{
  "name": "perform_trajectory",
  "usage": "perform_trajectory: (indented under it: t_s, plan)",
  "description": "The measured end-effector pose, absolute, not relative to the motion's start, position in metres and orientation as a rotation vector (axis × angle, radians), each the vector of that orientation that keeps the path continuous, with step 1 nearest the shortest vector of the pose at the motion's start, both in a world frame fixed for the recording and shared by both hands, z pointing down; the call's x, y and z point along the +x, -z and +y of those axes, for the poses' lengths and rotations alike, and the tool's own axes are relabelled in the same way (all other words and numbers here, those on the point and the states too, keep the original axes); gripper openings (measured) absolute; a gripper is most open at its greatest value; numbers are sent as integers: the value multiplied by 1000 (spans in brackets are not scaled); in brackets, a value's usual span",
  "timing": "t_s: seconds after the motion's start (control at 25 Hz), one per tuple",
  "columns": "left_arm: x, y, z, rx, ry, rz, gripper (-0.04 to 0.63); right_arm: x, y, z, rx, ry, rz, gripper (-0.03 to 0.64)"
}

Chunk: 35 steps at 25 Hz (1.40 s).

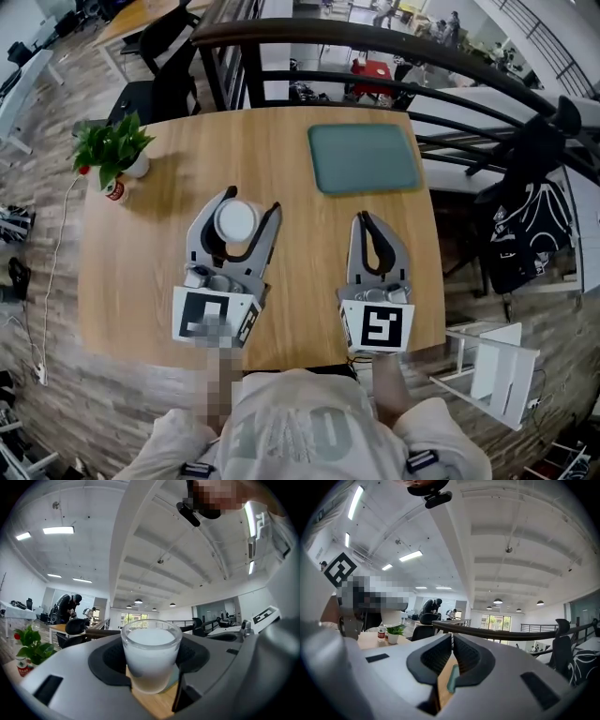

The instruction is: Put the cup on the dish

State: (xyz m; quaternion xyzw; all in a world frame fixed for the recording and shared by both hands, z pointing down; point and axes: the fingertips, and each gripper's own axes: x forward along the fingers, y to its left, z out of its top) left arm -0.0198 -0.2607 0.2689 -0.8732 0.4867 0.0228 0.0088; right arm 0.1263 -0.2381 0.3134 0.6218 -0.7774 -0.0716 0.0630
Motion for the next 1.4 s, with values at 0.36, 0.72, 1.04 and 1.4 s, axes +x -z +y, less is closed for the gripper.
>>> perform_trajectory:
  t_s: [0.36, 0.72, 1.04, 1.4]
  plan:
    - [75, -310, -375, -2742, 76, 1425, 259, 189, -346, -287, 1920, 126, -2324, 20]
    - [145, -406, -503, -2864, 227, 1330, 259, 229, -397, -335, 1931, -21, -2284, 20]
    - [183, -501, -584, -2906, 435, 1291, 259, 265, -452, -362, 1986, -167, -2183, 20]
    - [180, -554, -599, -2874, 640, 1275, 261, 285, -489, -361, 1994, -300, -2129, 20]
